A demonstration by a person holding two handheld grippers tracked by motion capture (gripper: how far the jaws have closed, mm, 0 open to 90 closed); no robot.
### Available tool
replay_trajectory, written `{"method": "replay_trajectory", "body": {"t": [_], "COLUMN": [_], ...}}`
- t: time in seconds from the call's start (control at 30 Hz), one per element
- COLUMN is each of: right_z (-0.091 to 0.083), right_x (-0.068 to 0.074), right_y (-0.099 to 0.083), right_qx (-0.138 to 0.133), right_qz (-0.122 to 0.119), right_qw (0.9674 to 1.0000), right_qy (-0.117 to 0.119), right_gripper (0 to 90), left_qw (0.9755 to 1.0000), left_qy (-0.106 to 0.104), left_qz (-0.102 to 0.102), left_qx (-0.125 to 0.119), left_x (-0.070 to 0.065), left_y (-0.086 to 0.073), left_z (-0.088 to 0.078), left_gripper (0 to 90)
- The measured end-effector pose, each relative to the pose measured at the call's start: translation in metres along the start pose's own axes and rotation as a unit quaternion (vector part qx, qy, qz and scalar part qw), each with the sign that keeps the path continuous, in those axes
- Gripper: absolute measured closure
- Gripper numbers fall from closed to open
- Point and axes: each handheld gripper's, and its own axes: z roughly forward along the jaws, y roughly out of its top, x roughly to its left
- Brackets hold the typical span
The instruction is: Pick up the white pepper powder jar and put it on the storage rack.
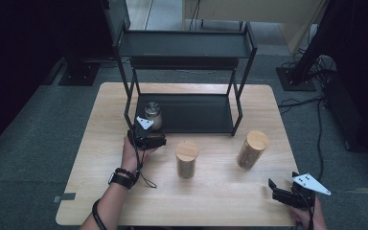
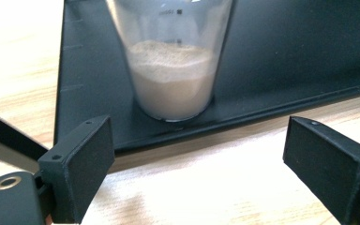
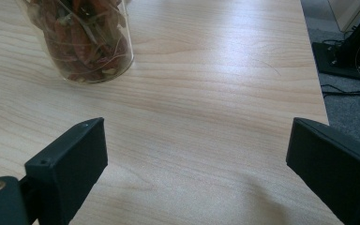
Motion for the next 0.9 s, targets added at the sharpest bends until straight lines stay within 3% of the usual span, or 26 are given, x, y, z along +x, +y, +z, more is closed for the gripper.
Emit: {"method": "replay_trajectory", "body": {"t": [0.07,0.4,0.9], "right_z": [0.0,0.0,0.001], "right_x": [0.0,0.0,0.0], "right_y": [0.0,0.0,0.0], "right_qx": [0.0,0.002,0.003], "right_qz": [0.0,-0.002,-0.003], "right_qw": [1.0,1.0,1.0], "right_qy": [0.001,0.0,0.0], "right_gripper": [5.2,5.2,5.2], "left_qw": [0.9999,0.9998,0.9996], "left_qy": [-0.011,-0.014,-0.027], "left_qz": [0.0,0.002,0.007], "left_qx": [0.001,-0.012,-0.005], "left_x": [0.002,0.01,0.024], "left_y": [-0.002,-0.015,-0.035], "left_z": [-0.001,-0.004,-0.005], "left_gripper": [1.6,0.0,0.1]}}
